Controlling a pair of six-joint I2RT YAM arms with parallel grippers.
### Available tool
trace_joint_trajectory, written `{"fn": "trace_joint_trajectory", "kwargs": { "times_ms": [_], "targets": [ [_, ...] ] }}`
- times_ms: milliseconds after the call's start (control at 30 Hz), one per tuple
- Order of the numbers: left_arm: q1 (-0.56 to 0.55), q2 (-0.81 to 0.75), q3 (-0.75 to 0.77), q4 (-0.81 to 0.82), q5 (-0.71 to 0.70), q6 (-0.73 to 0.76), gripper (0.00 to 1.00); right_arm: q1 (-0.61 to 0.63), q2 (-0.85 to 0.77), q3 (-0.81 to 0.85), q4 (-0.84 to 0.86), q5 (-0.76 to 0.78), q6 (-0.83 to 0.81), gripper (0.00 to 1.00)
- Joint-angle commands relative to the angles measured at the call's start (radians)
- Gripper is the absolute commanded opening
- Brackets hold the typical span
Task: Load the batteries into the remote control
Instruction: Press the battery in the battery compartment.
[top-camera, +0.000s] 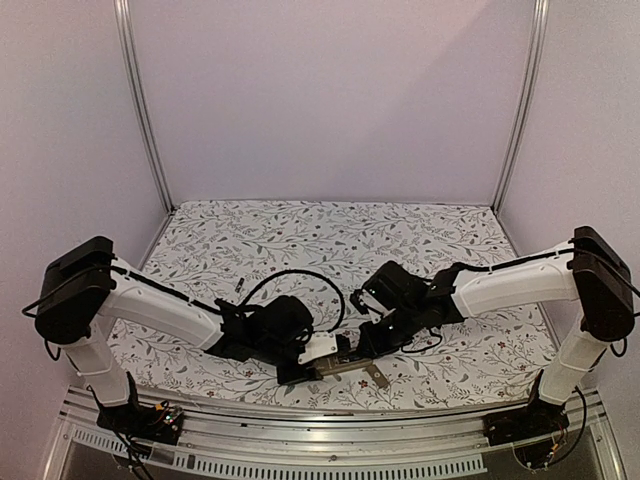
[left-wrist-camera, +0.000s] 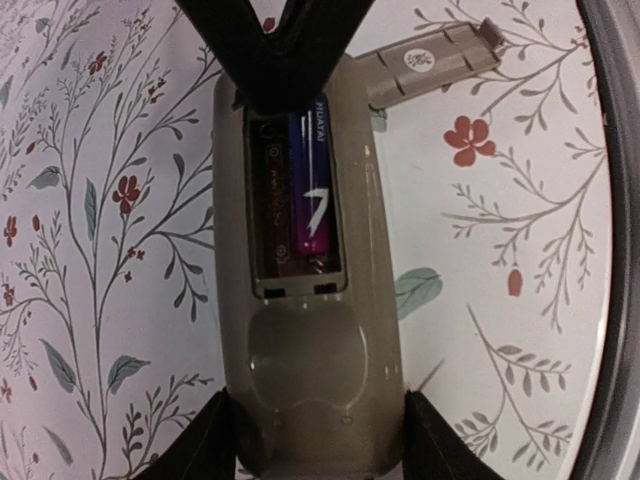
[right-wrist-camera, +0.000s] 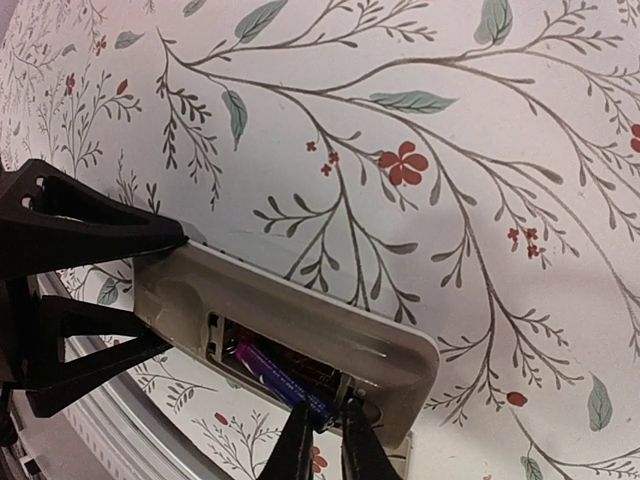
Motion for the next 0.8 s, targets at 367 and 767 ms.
{"fn": "trace_joint_trajectory", "kwargs": {
  "times_ms": [367, 767],
  "targets": [
    [-0.008, 0.063, -0.011, -0.098, -0.022, 0.002, 0.50, 0.004, 0.038, 0.002, 0.014, -0.056, 0.002, 0.06],
    [-0.006, 0.063, -0.010, -0.099, -0.022, 0.003, 0.50, 0.004, 0.049, 0.031, -0.038, -0.010, -0.087, 0.11]
  ]
}}
